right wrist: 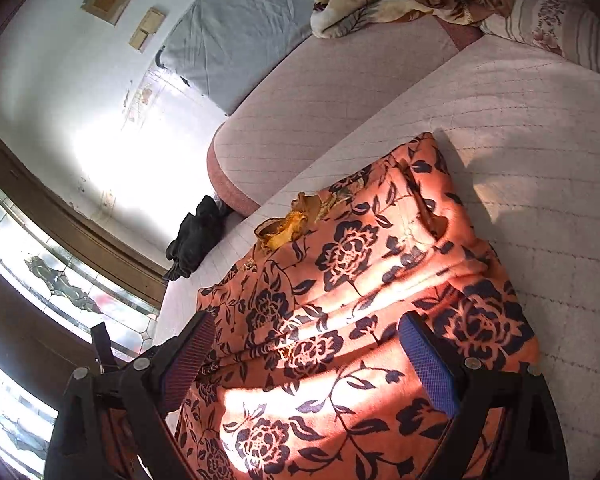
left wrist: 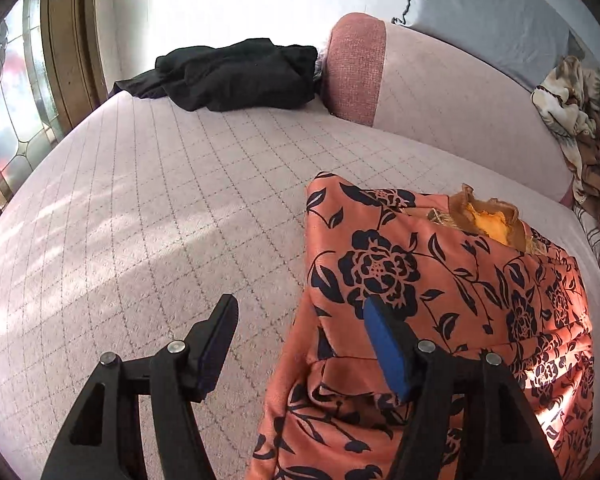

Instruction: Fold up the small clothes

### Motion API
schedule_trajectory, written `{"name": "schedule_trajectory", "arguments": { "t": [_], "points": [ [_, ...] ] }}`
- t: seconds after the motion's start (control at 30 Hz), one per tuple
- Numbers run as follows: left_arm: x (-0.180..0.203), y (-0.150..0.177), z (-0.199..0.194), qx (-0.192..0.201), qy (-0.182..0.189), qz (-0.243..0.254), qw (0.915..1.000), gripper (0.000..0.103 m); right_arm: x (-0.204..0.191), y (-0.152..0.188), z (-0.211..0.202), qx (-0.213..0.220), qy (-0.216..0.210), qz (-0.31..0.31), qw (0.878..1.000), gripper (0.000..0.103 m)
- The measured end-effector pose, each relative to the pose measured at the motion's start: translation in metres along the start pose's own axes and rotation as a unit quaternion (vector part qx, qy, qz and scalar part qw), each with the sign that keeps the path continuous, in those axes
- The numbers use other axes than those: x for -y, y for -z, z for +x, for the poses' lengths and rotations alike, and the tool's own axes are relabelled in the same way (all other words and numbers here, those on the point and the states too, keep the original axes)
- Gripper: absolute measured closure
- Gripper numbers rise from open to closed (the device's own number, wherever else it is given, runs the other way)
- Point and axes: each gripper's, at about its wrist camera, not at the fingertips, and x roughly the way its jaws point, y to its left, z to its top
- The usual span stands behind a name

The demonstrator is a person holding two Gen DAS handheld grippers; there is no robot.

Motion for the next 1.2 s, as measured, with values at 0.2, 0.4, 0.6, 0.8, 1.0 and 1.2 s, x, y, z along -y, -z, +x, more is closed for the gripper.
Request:
{"name": "schedule_trajectory", "arguments": {
  "t": [0.2, 0.4, 0.6, 0.8, 1.0, 1.2],
  "points": [
    [0.004, 0.012, 0.04, -0.045, -0.019, 0.042, 0.9979, 0.034, 0.016, -0.043, 0.058, -0.036, -0.051, 0.042, 0.997, 0.008],
    [0.01, -0.005, -0.002, 0.037, 0.018, 0.023, 0.9989, 0.035, 0.041, -0.052, 0.073, -0.041, 0.005, 0.091, 0.995, 0.009],
    [0.031, -0.012, 0.052, -0.031, 0.066, 0.02, 0.9971, 0.032, 0.041, -0.088, 0.107, -0.049, -0.022, 0.053, 0.997, 0.008],
    [0.031, -0.006, 0.056, -0.003, 0.04, 0.022, 0.9989, 0.03, 0.06, -0.109, 0.101, -0.027, -0.079, 0.127, 0.988, 0.008],
    [0.017, -0.024, 0.06, -0.011, 0.019, -0.028, 0.9994, 0.028, 0.09, -0.108, 0.118, -0.016, -0.032, 0.142, 0.989, 0.006],
    [0.005, -0.065, 0.068, 0.012, 0.059, -0.062, 0.9963, 0.028, 0.029, -0.105, 0.089, -0.027, -0.069, 0.055, 0.996, 0.005]
  ]
}}
